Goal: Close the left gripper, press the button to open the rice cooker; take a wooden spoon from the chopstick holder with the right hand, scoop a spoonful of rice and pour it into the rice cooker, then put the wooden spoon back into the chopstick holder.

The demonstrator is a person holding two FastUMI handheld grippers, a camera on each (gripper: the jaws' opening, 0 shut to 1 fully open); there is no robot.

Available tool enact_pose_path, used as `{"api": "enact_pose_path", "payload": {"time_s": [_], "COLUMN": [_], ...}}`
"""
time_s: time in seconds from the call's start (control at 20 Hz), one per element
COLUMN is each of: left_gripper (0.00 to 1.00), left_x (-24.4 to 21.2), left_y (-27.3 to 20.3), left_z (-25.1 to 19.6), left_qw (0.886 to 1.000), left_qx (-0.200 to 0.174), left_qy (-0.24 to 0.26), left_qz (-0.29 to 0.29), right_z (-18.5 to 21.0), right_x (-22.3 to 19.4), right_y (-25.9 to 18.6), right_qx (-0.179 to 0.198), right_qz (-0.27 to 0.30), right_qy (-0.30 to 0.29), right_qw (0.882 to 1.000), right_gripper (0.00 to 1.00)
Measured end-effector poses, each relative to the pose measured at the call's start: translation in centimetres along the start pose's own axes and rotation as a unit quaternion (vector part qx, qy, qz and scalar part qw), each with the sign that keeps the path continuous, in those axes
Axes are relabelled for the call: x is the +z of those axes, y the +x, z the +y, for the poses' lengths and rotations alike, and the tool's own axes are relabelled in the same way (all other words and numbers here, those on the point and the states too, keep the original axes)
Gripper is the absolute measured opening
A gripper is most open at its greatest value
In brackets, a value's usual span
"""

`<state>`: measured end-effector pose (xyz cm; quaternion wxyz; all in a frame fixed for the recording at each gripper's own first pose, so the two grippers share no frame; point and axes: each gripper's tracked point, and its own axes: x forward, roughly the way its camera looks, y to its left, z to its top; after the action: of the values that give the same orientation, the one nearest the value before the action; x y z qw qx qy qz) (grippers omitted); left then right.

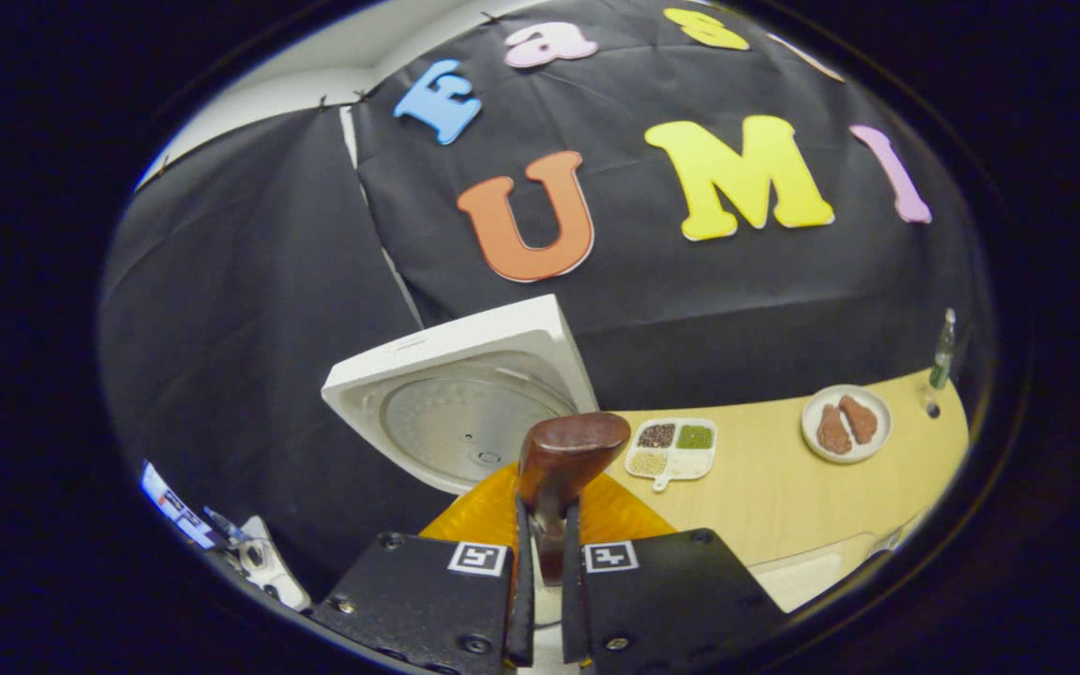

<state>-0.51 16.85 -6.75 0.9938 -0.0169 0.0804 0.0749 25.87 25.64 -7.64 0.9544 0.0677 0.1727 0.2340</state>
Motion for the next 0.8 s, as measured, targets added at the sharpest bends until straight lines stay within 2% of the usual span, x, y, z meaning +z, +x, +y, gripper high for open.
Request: {"api": "enact_pose_path", "payload": {"time_s": [0.25, 0.5, 0.6, 0.8], "left_gripper": [0.94, 0.94, 0.93, 0.93], "left_x": [-0.4, -0.8, -0.9, -0.7], "left_y": [0.3, 0.2, 0.1, -0.1], "left_z": [0.2, 0.7, 0.8, 0.6], "left_qw": [1.000, 1.000, 1.000, 1.000], "left_qx": [0.001, 0.008, 0.010, 0.011], "left_qy": [-0.008, -0.015, -0.017, -0.017], "left_qz": [-0.003, -0.004, -0.004, -0.008], "right_z": [3.1, 5.4, 5.9, 5.9], "right_x": [0.5, 0.1, 0.1, -0.1], "right_y": [-0.6, -0.9, -1.0, -1.3], "right_qx": [0.008, 0.017, 0.021, 0.026], "right_qz": [-0.024, -0.046, -0.052, -0.048], "right_qy": [-0.140, -0.230, -0.249, -0.236], "right_qw": [0.990, 0.972, 0.967, 0.970], "right_gripper": [0.16, 0.17, 0.17, 0.17]}}
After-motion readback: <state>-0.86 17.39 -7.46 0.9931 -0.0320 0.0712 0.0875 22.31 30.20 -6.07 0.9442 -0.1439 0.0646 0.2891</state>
